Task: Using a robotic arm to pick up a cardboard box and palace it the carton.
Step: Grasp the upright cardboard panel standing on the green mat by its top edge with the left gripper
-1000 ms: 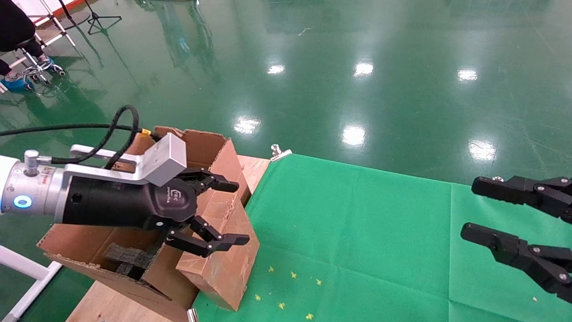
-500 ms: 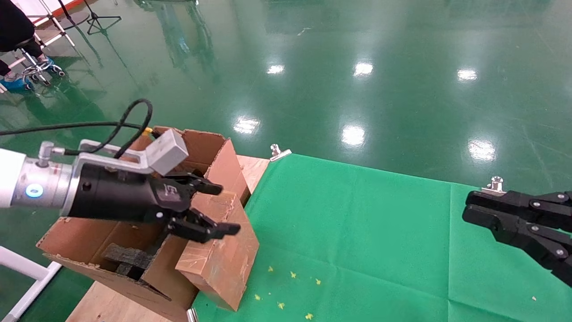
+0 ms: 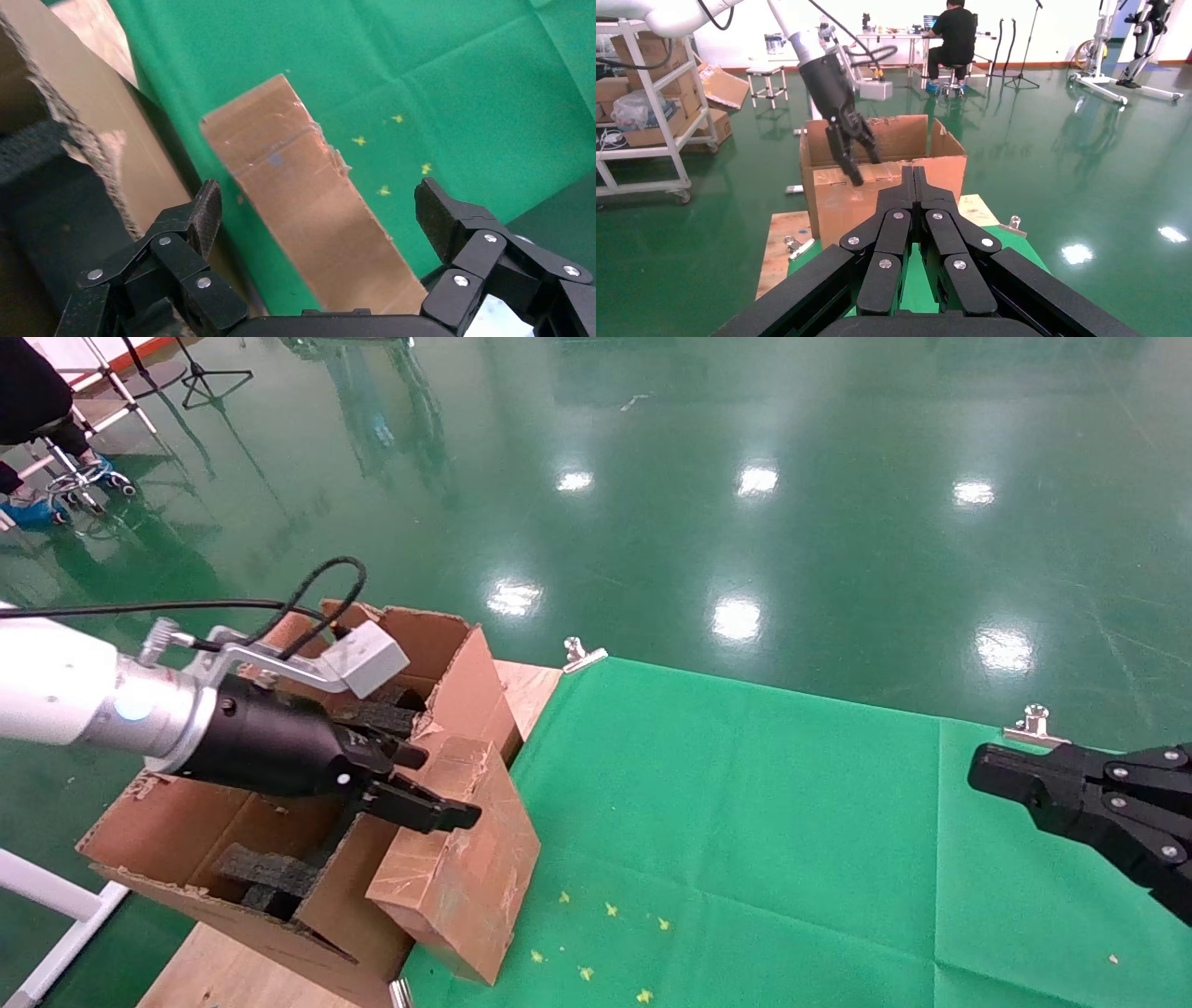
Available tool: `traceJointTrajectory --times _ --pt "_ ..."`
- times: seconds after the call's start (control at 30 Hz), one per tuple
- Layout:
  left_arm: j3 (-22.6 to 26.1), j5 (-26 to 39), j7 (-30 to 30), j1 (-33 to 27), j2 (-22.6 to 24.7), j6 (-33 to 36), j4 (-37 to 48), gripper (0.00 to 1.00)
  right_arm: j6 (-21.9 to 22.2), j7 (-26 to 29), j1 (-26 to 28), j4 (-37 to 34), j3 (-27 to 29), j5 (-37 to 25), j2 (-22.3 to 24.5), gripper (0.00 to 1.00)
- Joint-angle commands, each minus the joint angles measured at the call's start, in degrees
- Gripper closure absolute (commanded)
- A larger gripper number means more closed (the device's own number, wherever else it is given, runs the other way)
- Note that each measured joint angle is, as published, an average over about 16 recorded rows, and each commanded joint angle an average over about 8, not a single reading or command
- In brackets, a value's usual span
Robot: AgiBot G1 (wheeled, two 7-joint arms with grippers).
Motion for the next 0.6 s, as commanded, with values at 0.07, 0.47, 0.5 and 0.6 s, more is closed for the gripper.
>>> traceJointTrajectory --times 0.07,0.47,0.5,0.6 --pt "1.4 1.1 -2.6 -0.4 0.9 0.8 0.1 0.00 0.0 0.0 0.0 0.0 0.0 0.0 0.0 1.00" --pt "8.1 2.5 -7.5 -3.5 2.2 1.5 -0.3 0.47 0.0 0.0 0.0 0.0 0.0 0.0 0.0 0.36" --pt "8.5 2.5 -7.6 -3.6 2.3 1.5 -0.3 0.59 0.0 0.0 0.0 0.0 0.0 0.0 0.0 0.23" --pt "9.3 2.8 -7.6 -4.0 2.4 1.5 -0.4 0.94 0.0 0.0 0.0 0.0 0.0 0.0 0.0 0.00"
